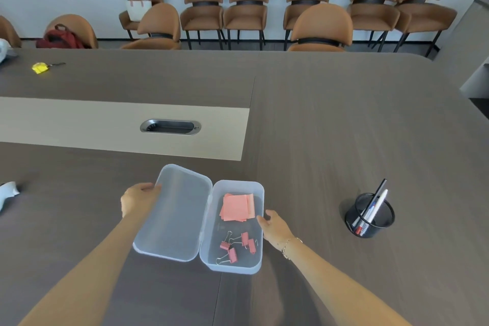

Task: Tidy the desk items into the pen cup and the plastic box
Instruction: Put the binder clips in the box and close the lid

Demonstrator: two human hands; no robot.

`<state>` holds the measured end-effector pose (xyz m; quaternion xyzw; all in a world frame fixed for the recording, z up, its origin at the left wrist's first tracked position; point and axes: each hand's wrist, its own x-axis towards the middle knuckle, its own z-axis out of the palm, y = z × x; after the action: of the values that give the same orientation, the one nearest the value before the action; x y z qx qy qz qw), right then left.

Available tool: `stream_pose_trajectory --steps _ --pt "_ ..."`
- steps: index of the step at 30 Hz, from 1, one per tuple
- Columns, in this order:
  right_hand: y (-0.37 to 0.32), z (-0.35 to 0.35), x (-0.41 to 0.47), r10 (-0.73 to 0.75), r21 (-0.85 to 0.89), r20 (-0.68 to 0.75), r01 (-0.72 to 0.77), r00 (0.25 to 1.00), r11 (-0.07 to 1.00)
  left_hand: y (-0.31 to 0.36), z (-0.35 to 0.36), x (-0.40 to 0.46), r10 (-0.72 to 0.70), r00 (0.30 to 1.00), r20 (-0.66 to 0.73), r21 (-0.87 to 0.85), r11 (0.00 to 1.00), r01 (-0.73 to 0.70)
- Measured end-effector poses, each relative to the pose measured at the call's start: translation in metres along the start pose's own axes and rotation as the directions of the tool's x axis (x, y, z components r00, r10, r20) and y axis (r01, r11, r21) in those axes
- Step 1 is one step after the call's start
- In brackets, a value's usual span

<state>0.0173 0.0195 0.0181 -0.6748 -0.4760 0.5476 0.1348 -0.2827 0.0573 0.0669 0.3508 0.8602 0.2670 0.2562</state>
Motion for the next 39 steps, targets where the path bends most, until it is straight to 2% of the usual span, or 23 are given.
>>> stream_pose_trajectory --steps 3,6,9,13,16,18,23,27,31,39 --pt "-0.003 0.0 -0.001 0.0 0.005 0.002 0.0 1.0 1.0 0.026 -0.009 -0.009 0.099 0.983 0.152 -0.071 0.993 -0.089" --pt "-0.005 -0.002 -0.004 -0.008 -0.009 -0.017 0.008 1.0 1.0 0.048 -0.006 -0.023 0.193 0.906 0.376 -0.12 0.98 -0.159" --pt "-0.002 -0.003 0.0 0.028 0.038 0.012 -0.028 1.0 0.999 0.065 0.004 -0.038 0.219 0.86 0.461 -0.087 0.976 -0.201" --pt "-0.019 -0.012 -0.018 0.114 0.31 0.084 -0.135 0.99 0.941 0.079 0.022 -0.055 0.161 0.802 0.575 -0.126 0.986 -0.107" --pt "-0.018 -0.023 -0.021 0.168 0.444 0.118 -0.204 0.979 0.872 0.073 0.033 -0.062 0.209 0.736 0.644 -0.098 0.977 -0.191" --pt "-0.014 -0.027 -0.017 0.193 0.464 0.101 -0.218 0.976 0.859 0.063 0.04 -0.062 0.2 0.722 0.662 -0.039 0.971 -0.234" --pt "-0.003 -0.027 -0.006 0.172 0.414 0.087 -0.193 0.981 0.89 0.041 0.061 -0.063 0.023 0.769 0.639 0.164 0.972 -0.166" --pt "0.004 -0.022 0.001 0.115 0.414 0.096 -0.145 0.989 0.899 0.031 0.078 -0.067 0.075 0.765 0.64 0.163 0.959 -0.23" --pt "0.008 -0.02 0.014 0.157 0.42 0.087 -0.18 0.984 0.889 0.03 0.084 -0.065 0.139 0.789 0.599 0.202 0.927 -0.316" --pt "-0.004 -0.023 0.028 0.23 0.299 0.071 -0.241 0.971 0.923 0.029 0.086 -0.061 0.161 0.816 0.555 0.233 0.912 -0.338"
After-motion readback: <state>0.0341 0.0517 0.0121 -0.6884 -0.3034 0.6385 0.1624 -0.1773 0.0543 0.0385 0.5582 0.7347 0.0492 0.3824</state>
